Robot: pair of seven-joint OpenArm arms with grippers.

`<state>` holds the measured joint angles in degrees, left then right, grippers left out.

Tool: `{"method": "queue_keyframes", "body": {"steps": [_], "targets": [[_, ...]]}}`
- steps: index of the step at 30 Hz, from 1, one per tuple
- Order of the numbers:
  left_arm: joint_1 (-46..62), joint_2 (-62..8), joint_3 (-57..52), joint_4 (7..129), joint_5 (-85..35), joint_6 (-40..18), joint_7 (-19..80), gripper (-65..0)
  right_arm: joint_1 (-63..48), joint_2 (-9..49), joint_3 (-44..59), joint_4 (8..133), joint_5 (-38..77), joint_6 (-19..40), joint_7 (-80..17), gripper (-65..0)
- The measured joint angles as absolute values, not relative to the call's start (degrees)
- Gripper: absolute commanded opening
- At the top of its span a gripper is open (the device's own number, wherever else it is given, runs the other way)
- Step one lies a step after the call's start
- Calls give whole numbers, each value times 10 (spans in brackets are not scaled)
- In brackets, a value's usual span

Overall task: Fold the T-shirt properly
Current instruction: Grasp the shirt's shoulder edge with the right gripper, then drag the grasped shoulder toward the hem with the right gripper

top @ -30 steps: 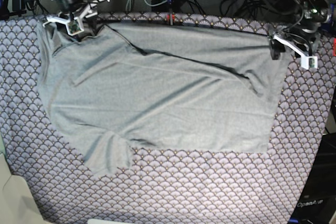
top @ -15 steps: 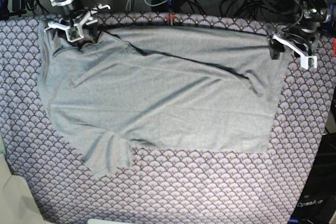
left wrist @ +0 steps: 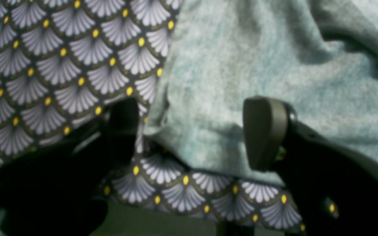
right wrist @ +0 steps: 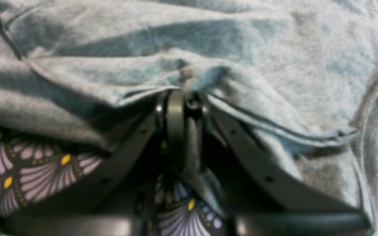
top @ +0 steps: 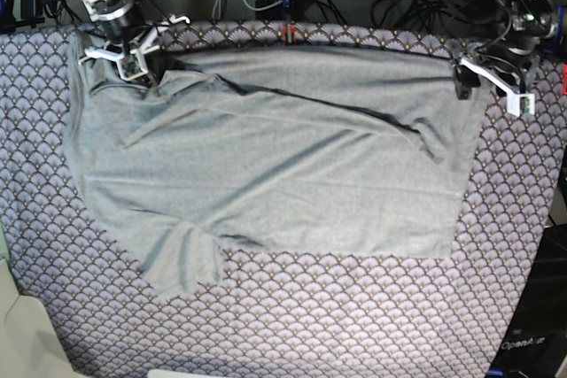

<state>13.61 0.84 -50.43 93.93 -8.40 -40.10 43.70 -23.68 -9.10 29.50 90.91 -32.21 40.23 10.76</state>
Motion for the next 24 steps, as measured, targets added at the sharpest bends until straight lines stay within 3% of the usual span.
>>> {"method": "queue_keyframes", "body": {"steps": [24], "targets": [[133, 11, -504, 939, -84, -401, 437, -168, -209, -92, 297, 997, -339, 402, 88, -643]]}}
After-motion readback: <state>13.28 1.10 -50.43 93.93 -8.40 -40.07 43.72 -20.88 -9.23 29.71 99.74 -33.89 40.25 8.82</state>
